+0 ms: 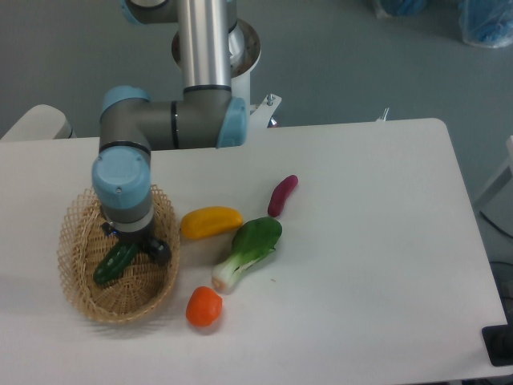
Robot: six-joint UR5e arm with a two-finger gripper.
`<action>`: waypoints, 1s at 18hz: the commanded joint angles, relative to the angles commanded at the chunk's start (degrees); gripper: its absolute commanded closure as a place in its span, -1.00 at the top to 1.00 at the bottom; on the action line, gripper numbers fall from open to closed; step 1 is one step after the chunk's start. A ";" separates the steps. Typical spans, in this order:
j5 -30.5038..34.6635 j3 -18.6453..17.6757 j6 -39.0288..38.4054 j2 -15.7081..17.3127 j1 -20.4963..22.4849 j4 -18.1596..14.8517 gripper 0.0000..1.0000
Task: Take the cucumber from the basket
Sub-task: 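Lower the gripper onto the cucumber and close on it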
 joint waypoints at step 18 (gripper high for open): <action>2.81 0.61 -8.45 -2.82 -2.46 5.89 -0.40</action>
